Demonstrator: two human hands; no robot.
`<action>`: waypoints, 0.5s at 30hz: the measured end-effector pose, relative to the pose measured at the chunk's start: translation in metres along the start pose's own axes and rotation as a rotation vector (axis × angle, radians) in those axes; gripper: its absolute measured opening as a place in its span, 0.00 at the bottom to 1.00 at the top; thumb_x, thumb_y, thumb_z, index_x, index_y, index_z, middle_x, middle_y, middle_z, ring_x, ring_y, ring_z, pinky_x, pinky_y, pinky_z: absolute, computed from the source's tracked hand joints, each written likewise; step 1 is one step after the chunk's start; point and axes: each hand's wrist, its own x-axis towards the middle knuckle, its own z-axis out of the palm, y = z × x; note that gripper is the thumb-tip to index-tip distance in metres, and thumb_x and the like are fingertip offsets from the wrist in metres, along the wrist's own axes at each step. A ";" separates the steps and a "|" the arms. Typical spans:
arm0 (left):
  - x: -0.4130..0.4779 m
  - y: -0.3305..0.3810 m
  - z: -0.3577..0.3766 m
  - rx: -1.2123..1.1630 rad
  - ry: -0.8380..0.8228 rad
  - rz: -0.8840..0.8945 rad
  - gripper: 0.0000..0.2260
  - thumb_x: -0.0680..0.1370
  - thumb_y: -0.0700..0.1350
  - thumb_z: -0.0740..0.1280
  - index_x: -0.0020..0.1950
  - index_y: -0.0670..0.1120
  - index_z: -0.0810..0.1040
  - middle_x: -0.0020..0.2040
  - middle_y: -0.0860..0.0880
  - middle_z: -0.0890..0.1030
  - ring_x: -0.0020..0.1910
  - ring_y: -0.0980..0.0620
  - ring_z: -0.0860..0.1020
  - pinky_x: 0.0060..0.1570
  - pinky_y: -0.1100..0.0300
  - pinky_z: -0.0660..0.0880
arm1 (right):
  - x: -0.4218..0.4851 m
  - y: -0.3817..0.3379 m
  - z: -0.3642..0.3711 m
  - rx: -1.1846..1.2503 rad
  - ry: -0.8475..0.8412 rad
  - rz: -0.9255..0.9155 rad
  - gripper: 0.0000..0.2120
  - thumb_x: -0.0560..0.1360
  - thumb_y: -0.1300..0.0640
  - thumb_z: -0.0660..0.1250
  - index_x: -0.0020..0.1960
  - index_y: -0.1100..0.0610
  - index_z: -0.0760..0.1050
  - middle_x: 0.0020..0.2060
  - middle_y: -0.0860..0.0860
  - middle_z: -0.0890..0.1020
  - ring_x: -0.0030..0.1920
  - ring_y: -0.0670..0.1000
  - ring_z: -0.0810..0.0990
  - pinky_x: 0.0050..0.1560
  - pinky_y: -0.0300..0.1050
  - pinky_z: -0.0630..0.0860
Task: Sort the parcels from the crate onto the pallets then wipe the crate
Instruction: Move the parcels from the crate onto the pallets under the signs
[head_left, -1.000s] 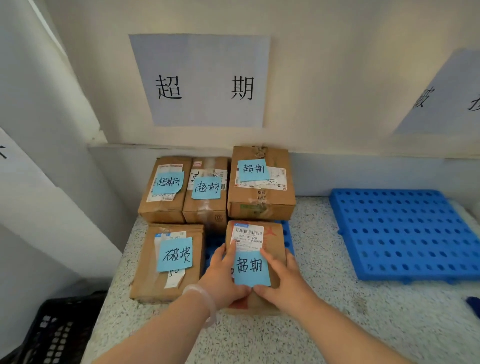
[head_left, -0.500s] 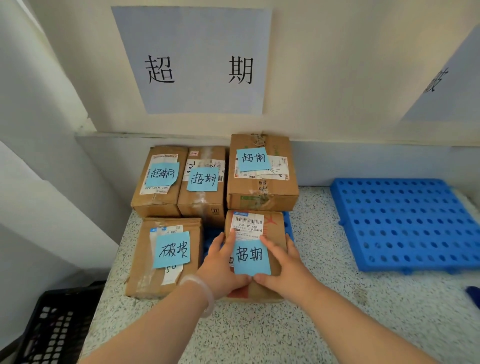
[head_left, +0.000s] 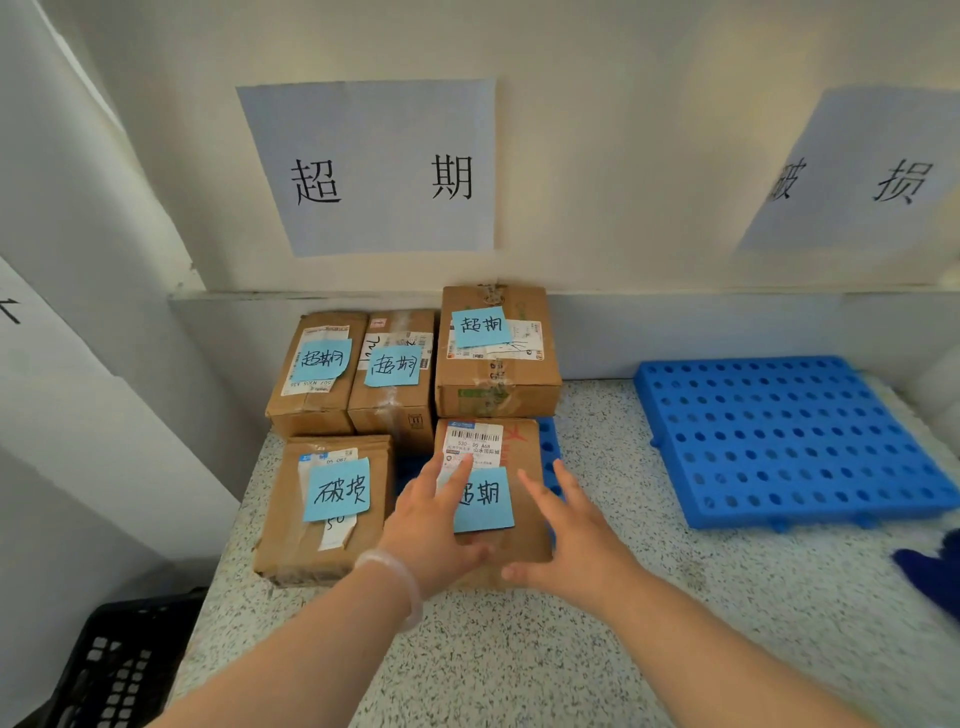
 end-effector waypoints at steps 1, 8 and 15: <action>-0.003 0.007 0.000 0.038 0.015 0.017 0.45 0.74 0.61 0.69 0.79 0.61 0.40 0.80 0.54 0.41 0.78 0.48 0.46 0.76 0.49 0.54 | -0.007 0.003 -0.001 -0.020 0.012 -0.009 0.52 0.66 0.35 0.75 0.75 0.29 0.41 0.77 0.40 0.34 0.79 0.50 0.41 0.76 0.58 0.54; -0.021 0.085 0.022 0.215 0.029 0.158 0.46 0.73 0.65 0.67 0.78 0.61 0.38 0.80 0.52 0.41 0.79 0.47 0.46 0.77 0.47 0.50 | -0.073 0.047 -0.023 -0.107 0.153 0.007 0.51 0.67 0.31 0.70 0.77 0.33 0.41 0.78 0.41 0.36 0.79 0.49 0.40 0.76 0.54 0.48; -0.049 0.220 0.079 0.277 -0.019 0.428 0.44 0.74 0.66 0.65 0.78 0.62 0.38 0.80 0.52 0.39 0.79 0.47 0.43 0.76 0.44 0.46 | -0.184 0.131 -0.065 -0.200 0.291 0.170 0.48 0.70 0.30 0.66 0.78 0.37 0.41 0.79 0.45 0.38 0.79 0.50 0.39 0.76 0.50 0.41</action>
